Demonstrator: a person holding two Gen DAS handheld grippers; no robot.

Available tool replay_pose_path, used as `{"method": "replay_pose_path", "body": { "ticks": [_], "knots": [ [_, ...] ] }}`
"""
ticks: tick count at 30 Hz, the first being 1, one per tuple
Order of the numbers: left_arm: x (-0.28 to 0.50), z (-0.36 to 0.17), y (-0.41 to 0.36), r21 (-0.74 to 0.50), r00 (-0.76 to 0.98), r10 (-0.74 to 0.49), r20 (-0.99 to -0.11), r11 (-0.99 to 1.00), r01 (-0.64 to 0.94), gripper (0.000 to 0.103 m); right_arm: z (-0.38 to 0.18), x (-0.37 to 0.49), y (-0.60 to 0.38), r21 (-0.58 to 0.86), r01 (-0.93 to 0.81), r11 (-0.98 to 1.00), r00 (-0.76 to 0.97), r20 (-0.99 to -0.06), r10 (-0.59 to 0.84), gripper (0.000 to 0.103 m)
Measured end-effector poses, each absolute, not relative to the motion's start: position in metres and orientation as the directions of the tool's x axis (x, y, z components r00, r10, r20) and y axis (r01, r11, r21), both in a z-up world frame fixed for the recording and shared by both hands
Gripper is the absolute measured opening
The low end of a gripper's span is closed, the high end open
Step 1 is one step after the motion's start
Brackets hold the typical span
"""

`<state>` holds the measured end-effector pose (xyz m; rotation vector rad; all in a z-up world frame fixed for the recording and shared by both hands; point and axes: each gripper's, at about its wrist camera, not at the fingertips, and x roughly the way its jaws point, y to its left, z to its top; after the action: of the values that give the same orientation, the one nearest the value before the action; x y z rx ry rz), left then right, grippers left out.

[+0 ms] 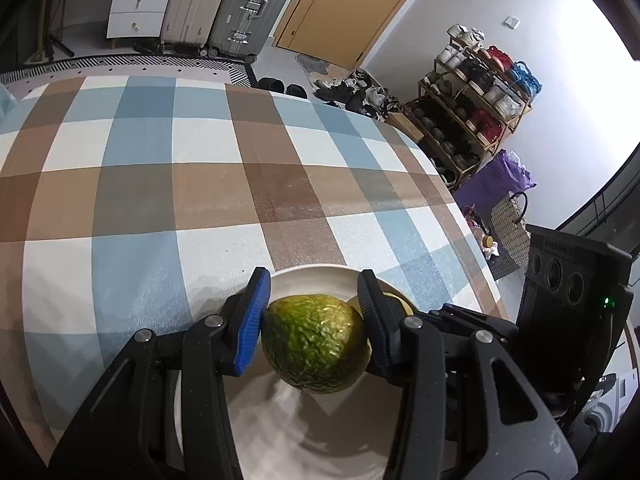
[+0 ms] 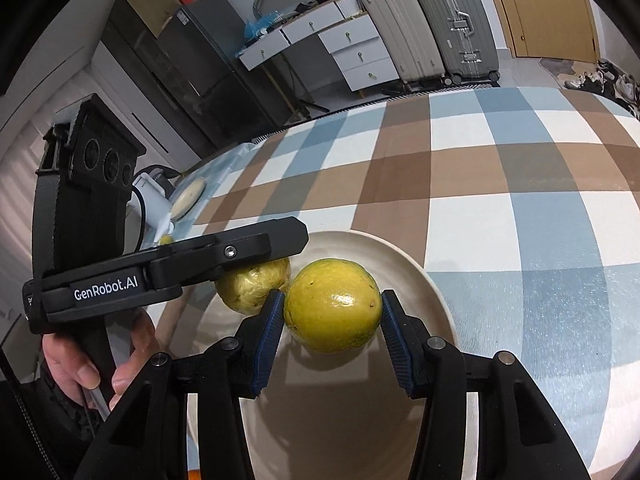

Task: Organize fruits
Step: 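Carry both fruits onto the cream plate and open both tools, then withdraw both tools from the plate back toward the fruit cluster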

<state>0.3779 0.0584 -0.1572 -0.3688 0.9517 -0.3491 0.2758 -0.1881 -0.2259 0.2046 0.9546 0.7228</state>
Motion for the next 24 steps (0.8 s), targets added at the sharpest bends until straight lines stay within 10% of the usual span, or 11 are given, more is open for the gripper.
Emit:
{"method": "replay_pose_path", "body": {
  "ticks": [7,17,24],
  "knots": [
    [0.381,-0.160,0.063,-0.483,0.547,-0.463,-0.698,0.867,0.118,0.043,-0.229,0.281,-0.187,0.444,-0.458,0.770,0.387,-0.681,0.622,0.050],
    [0.339,-0.114,0.068,-0.405,0.637,-0.380,-0.671,0.907,0.115,0.080,-0.192,0.255,-0.214,0.463,-0.453,0.762,0.491,-0.585,0.646,0.094],
    [0.280,-0.074,0.066,-0.281,0.711,-0.254,-0.656,0.956,0.082,0.087,-0.163,0.208,-0.239,0.446,-0.452,0.773,0.571,-0.522,0.634,0.103]
  ]
}}
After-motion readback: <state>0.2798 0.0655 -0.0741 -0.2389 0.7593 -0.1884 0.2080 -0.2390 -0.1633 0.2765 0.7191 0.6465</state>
